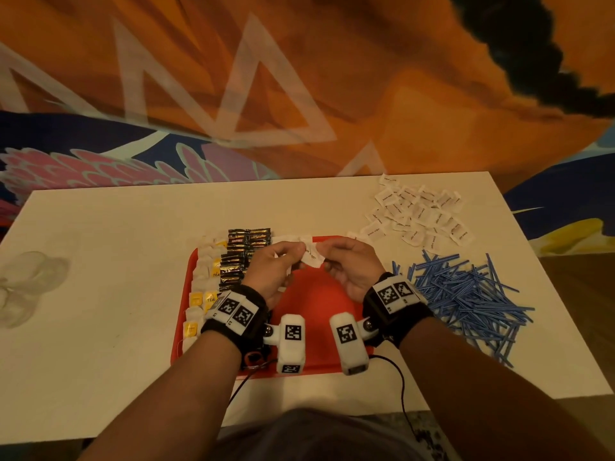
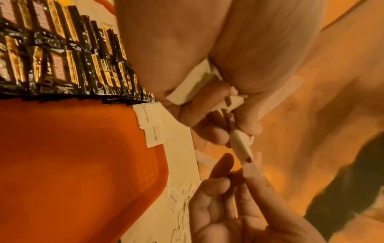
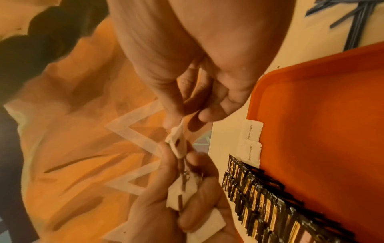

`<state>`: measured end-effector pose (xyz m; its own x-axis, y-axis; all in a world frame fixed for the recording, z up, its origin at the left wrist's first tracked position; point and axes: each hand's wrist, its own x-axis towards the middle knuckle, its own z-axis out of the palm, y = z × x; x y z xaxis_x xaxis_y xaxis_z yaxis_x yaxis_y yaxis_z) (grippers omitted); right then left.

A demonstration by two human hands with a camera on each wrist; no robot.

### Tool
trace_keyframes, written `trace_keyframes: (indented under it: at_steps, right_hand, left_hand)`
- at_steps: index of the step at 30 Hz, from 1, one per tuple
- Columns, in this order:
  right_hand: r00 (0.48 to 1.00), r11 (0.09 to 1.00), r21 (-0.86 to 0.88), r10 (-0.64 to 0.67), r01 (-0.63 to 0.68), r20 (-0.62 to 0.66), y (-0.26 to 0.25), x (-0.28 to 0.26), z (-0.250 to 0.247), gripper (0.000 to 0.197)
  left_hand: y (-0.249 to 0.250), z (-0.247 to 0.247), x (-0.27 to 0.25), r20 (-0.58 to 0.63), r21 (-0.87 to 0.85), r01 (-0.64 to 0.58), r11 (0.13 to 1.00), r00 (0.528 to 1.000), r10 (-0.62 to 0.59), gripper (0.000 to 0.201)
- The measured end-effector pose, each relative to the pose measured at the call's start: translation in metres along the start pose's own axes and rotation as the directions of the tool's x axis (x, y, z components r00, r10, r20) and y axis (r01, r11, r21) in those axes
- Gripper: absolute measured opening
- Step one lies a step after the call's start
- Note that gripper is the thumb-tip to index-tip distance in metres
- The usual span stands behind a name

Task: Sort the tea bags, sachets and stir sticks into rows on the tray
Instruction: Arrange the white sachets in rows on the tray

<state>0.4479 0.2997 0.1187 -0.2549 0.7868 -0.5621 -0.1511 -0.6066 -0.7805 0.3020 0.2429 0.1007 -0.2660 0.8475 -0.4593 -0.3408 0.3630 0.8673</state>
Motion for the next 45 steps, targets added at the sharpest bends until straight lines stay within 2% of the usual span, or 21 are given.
trace_keyframes:
  at_steps: [5,8,10,14,17,21,27,30,35,38,41,45]
  right_hand:
    - [0.996,0.988,0.150,-0.011,0.024,-0.090,0.002,0.000,0.004,0.009]
    - [1.000,1.000,0.030,-0.001,0.001,0.018,0.002,-0.004,0.004,0.021]
    - [0.997,0.995,-0.095,-0.017,0.024,0.075,0.002,-0.007,0.005,0.020]
    - [0.992,0.958,-0.259,-0.121,0.123,0.022,0.001,-0.003,0.003,0.015]
    - [0.992,0.940,-0.317,-0.116,0.123,0.041,0.002,-0.002,0.003,0.017]
    - [0.996,0.959,-0.273,-0.068,0.081,0.055,0.003,-0.001,0.005,0.008]
    - [1.000,0.989,-0.147,0.010,-0.005,0.029,0.007,0.007,0.005,0.014]
    - [0.997,0.962,-0.272,-0.005,0.027,0.082,0.012,0.011,0.002,0.030]
    - [0.997,0.918,-0.393,-0.035,0.060,0.070,0.021,0.022,-0.001,0.032]
    - [0.998,0.898,-0.437,-0.019,0.043,0.059,0.029,0.034,-0.002,0.030]
    - [0.999,0.875,-0.484,-0.004,0.019,0.032,0.034,0.049,-0.009,0.028]
    - [1.000,0.793,-0.609,-0.007,-0.003,-0.014,0.039,0.078,-0.018,0.020]
  left_hand:
    - [-0.005,0.002,0.004,-0.067,0.025,-0.016,1.000,0.998,0.018,0.023]
    - [-0.005,0.003,0.004,-0.091,0.010,-0.033,0.999,0.995,0.034,0.014]
    - [-0.005,0.003,0.004,-0.085,0.014,-0.038,0.999,0.996,0.039,0.012]
    - [-0.008,0.000,0.004,-0.113,0.080,-0.046,0.996,0.992,0.055,0.017]
    - [-0.006,0.002,0.003,-0.106,0.114,-0.066,0.991,0.991,0.078,0.010]
    - [-0.004,0.003,0.004,-0.141,0.162,-0.132,0.978,0.978,0.155,0.007]
    - [-0.004,0.007,0.007,-0.216,0.131,-0.152,0.980,0.960,0.178,0.004]
    - [-0.004,0.004,0.008,-0.258,0.125,-0.140,0.982,0.951,0.169,0.010]
    - [-0.010,-0.002,0.014,-0.335,0.143,-0.110,0.984,0.930,0.152,0.023]
    - [-0.016,-0.011,0.016,-0.370,0.207,-0.088,0.974,0.915,0.161,0.025]
    - [-0.019,-0.028,0.020,-0.418,0.156,-0.033,0.987,0.903,0.096,0.023]
    - [-0.023,-0.052,0.021,-0.444,0.141,0.009,0.990,0.894,0.055,0.023]
